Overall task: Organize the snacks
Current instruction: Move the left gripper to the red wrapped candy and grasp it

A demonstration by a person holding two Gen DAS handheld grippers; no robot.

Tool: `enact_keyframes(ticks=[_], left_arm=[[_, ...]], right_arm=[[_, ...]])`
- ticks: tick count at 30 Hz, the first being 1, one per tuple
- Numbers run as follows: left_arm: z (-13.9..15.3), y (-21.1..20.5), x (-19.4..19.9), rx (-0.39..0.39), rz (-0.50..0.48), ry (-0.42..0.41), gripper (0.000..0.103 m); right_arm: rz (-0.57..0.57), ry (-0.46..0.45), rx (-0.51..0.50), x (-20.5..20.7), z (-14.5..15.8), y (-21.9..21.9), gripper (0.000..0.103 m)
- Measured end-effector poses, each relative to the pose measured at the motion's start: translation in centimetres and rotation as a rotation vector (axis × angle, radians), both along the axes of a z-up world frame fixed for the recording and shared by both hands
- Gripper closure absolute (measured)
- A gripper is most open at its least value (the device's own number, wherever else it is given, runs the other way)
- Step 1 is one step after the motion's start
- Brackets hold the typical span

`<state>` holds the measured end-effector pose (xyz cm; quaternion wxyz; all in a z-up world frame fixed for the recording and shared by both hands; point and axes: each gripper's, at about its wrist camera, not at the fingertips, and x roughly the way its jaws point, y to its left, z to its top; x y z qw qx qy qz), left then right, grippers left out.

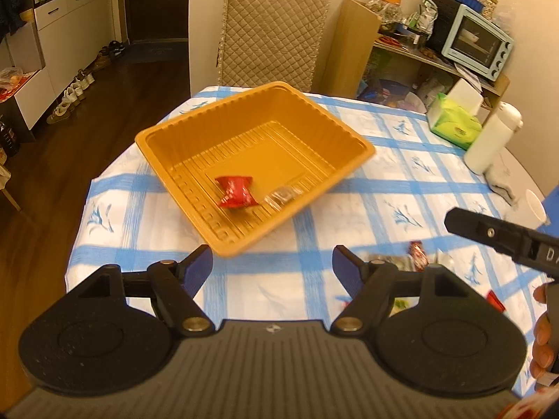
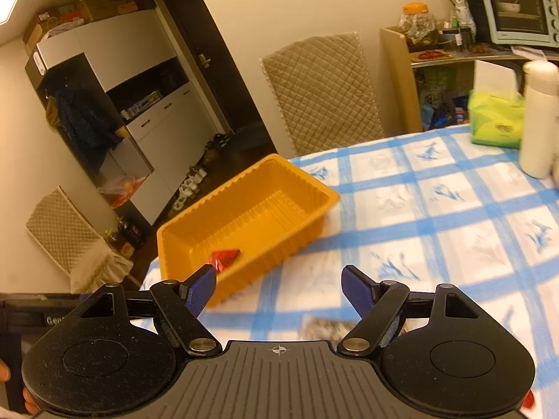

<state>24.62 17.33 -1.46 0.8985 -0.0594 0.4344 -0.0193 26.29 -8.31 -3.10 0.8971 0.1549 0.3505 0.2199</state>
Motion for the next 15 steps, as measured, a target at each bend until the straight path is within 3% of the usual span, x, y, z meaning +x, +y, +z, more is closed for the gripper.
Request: enact_keyframes(ticks=[15], left_arm=[[-1.0, -4.0, -8.9, -0.023, -0.045, 0.019, 0.029]], right_arm=[[-0.039, 0.031, -0.053, -9.5, -0.4, -5.6, 0.024]])
